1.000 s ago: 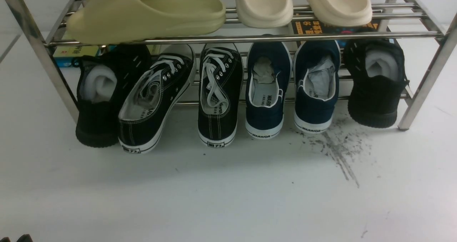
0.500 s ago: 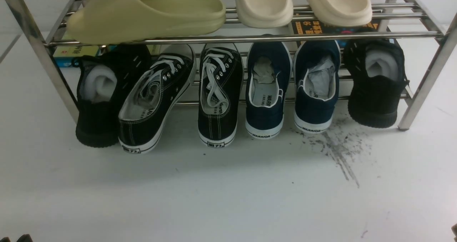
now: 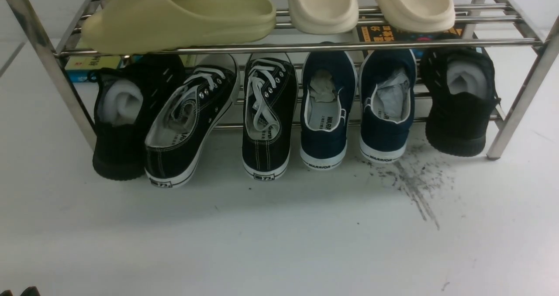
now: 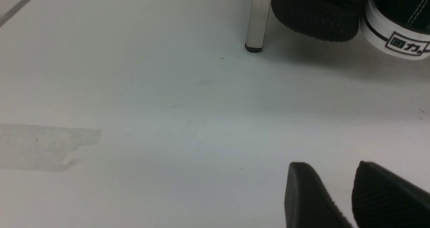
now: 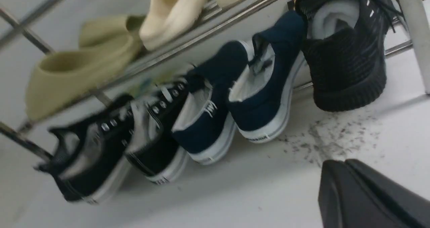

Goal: Take the shoes off the shelf with your hand on the white table.

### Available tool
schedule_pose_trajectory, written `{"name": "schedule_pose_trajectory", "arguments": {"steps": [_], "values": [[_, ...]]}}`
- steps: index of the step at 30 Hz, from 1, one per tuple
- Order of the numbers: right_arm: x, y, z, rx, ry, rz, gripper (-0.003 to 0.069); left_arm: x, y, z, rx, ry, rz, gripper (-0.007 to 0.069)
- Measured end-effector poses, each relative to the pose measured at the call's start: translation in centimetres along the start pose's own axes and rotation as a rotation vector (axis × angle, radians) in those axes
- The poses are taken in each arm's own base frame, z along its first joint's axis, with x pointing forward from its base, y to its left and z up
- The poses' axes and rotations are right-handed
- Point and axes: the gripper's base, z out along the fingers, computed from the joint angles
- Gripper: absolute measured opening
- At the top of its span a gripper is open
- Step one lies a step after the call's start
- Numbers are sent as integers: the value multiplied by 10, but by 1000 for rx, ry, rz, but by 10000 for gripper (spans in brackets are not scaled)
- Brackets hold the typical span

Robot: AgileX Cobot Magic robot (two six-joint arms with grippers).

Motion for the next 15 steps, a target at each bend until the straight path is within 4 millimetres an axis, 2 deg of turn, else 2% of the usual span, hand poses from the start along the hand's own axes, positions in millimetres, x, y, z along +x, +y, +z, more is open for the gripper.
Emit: {"name": "schedule_pose_trajectory", "arguments": {"steps": [1,2,3,5,7,8,9,11,12,14,15], "values": [[-12,4,9,47,130,-59,-6,0,0,0,0,0,0,242],[-14,3,13,64,159,-68,-5,0,0,0,0,0,0,242],[-25,5,24,103,271,-100,-2,0,0,0,0,0,0,242],[-30,3,35,135,384,-105,0,0,0,0,0,0,0,242],[-39,-2,66,165,598,-96,2,0,0,0,0,0,0,242],[-40,-2,71,164,618,-89,2,0,0,0,0,0,0,242],[-42,-3,91,115,729,-87,3,0,0,0,0,0,0,242],[-41,-1,104,64,782,-78,3,0,0,0,0,0,0,242],[-40,7,119,-32,841,-89,5,0,0,0,0,0,0,242],[-39,14,128,-90,868,-104,6,0,0,0,0,0,0,242],[-35,33,143,-182,916,-151,6,0,0,0,0,0,0,242]]}}
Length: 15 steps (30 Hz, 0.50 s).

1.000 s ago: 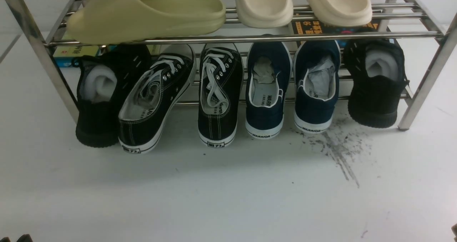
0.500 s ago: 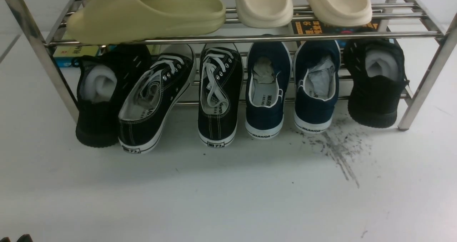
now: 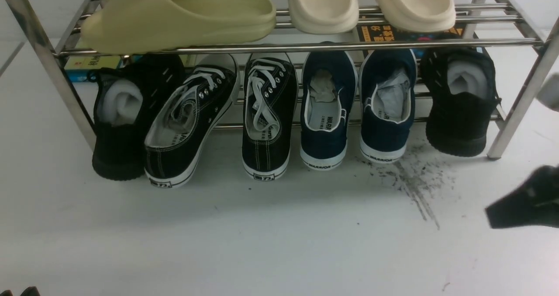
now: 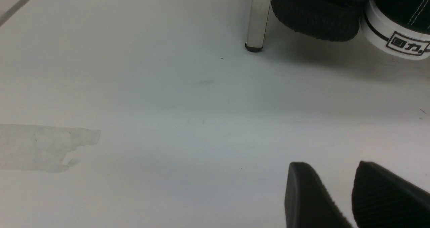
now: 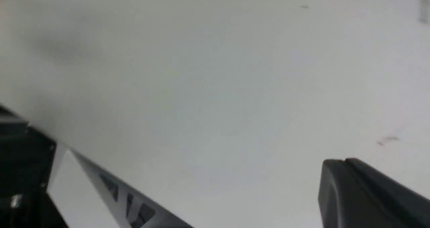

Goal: Take the shoes off the shelf with your hand on the white table.

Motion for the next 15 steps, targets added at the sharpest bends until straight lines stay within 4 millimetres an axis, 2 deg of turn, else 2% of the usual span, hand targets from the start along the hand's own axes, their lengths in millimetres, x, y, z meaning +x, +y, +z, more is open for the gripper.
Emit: {"name": "schedule_pose_trajectory", "arguments": {"steps": [2,6,11,15], "values": [[-18,20,9,-4,12,-69,8,0,0,0,0,0,0,242],[-39,43,20,65,10,-114,15,0,0,0,0,0,0,242],[-66,58,30,204,-29,-97,43,0,0,0,0,0,0,242],[-85,58,38,302,-80,-44,92,0,0,0,0,0,0,242]]}}
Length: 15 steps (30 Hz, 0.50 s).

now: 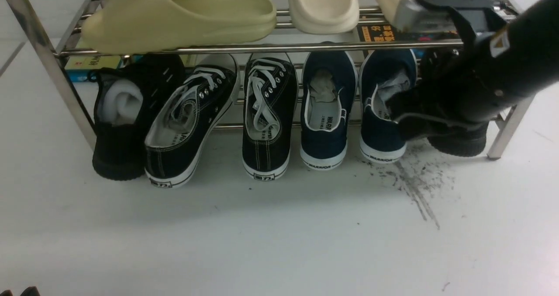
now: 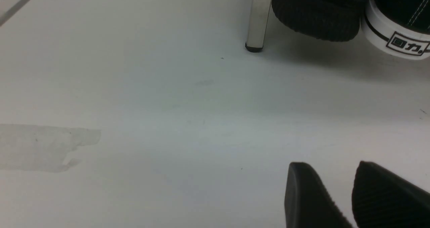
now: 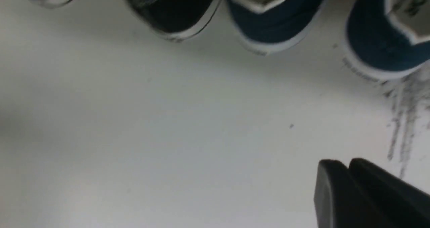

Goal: Take the shoes off the shelf with your hand on the white table.

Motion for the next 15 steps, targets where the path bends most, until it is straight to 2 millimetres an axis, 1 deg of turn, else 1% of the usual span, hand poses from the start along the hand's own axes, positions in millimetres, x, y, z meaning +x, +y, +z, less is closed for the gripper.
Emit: {"name": "schedule_pose_trajectory", "arguments": {"steps": [3,7,8,9,10,11,12,13,15], "values": [[-17,-5,16,80,-40,48,168,0,0,0,0,0,0,242],[-31,-8,40,122,-84,90,283,0,0,0,0,0,0,242],[-31,-9,41,123,-86,92,288,0,0,0,0,0,0,242],[-35,-9,51,124,-100,104,325,0,0,0,0,0,0,242],[-36,-10,57,126,-104,116,344,0,0,0,0,0,0,242],[-37,-10,57,125,-108,117,347,0,0,0,0,0,0,242],[-39,-11,66,127,-116,122,370,0,0,0,0,0,0,242],[-39,-11,67,128,-117,124,372,0,0,0,0,0,0,242],[-40,-13,77,134,-116,132,383,0,0,0,0,0,0,242]]}}
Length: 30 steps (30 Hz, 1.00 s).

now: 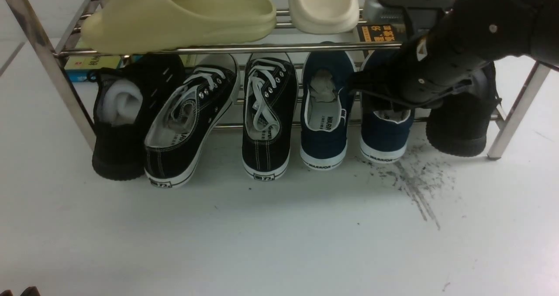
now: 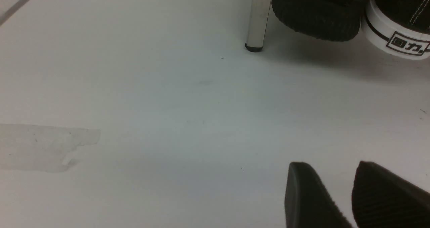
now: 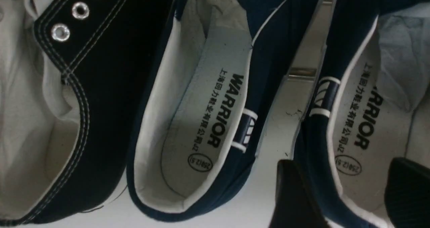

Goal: Take the shoes off the shelf with your hand on the white table.

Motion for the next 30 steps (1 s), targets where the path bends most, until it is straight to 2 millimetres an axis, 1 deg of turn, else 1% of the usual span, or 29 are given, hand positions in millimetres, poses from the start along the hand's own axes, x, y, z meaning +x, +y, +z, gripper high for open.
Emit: {"name": "schedule_pose_trajectory", "arguments": {"steps": [3,4,5,6,8,12,14,16,17,18,19,20,21,22,25,27,29,30], "values": [[1,-1,8,13,4,-8,384,0,0,0,0,0,0,242],[1,-1,8,12,4,-8,384,0,0,0,0,0,0,242],[1,-1,14,21,10,-15,384,0,0,0,0,0,0,242],[1,-1,15,21,9,-15,384,0,0,0,0,0,0,242],[2,-2,23,35,18,-26,379,0,0,0,0,0,0,242],[4,-4,35,57,31,-44,344,0,0,0,0,0,0,242],[4,-5,36,63,30,-51,306,0,0,0,0,0,0,242],[4,-5,36,68,28,-56,235,0,0,0,0,0,0,242],[4,-5,36,68,28,-56,235,0,0,0,0,0,0,242],[3,-5,36,70,27,-58,187,0,0,0,0,0,0,242],[4,-5,36,73,33,-60,102,0,0,0,0,0,0,242],[5,-6,35,78,40,-60,58,0,0,0,0,0,0,242],[5,-6,34,83,49,-66,43,0,0,0,0,0,0,242],[5,-6,34,84,51,-68,43,0,0,0,0,0,0,242],[7,-9,19,109,84,-114,46,0,0,0,0,0,0,242],[9,-11,2,122,116,-138,46,0,0,0,0,0,0,242],[11,-13,-19,122,137,-154,46,0,0,0,0,0,0,242],[11,-12,-23,117,134,-153,46,0,0,0,0,0,0,242]]}}
